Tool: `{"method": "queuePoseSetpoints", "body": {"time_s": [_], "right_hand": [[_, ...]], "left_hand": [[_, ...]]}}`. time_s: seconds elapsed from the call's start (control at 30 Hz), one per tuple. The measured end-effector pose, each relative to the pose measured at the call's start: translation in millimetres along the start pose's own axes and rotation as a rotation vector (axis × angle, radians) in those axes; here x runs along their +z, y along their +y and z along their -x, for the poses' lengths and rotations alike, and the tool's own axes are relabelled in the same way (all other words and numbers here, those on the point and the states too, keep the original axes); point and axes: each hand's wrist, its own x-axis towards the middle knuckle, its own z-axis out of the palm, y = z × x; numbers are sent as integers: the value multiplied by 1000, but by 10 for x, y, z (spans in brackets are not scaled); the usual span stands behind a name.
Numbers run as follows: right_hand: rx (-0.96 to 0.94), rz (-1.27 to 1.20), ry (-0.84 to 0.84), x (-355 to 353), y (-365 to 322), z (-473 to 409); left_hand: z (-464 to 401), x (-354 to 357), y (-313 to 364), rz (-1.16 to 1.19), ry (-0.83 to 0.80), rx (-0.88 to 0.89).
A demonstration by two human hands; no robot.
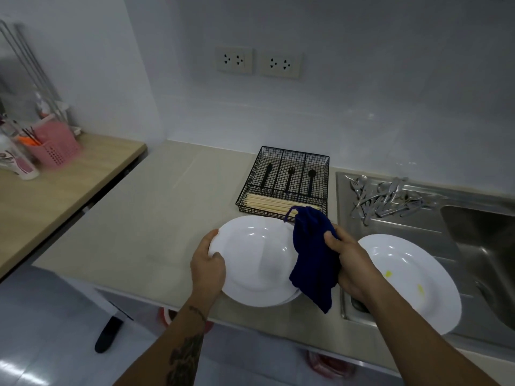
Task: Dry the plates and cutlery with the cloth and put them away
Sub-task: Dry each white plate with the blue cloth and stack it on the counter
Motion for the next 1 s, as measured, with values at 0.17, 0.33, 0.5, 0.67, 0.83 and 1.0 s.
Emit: {"method": "queuePoseSetpoints", "body": {"time_s": [0.17,0.33,0.5,0.67,0.83,1.0], "right_hand": [[8,-85,65,-136,-9,85],[-10,-136,122,-447,-114,236],[-44,-149,205,-861,-242,331],[-128,73,320,-1245,-453,420],[-329,783,420,-1661,-518,400],[-293,1221,329,-1926,-224,193]], "left_hand": [[-56,-13,-63,-148,-107,63],[-69,101,87,-336,29,393],[163,767,496,-299,-150,583],[642,1555,516,-316,-463,445],[984,2112,390,-444,-534,251],[1116,2355,392,-522,-470,196]]}}
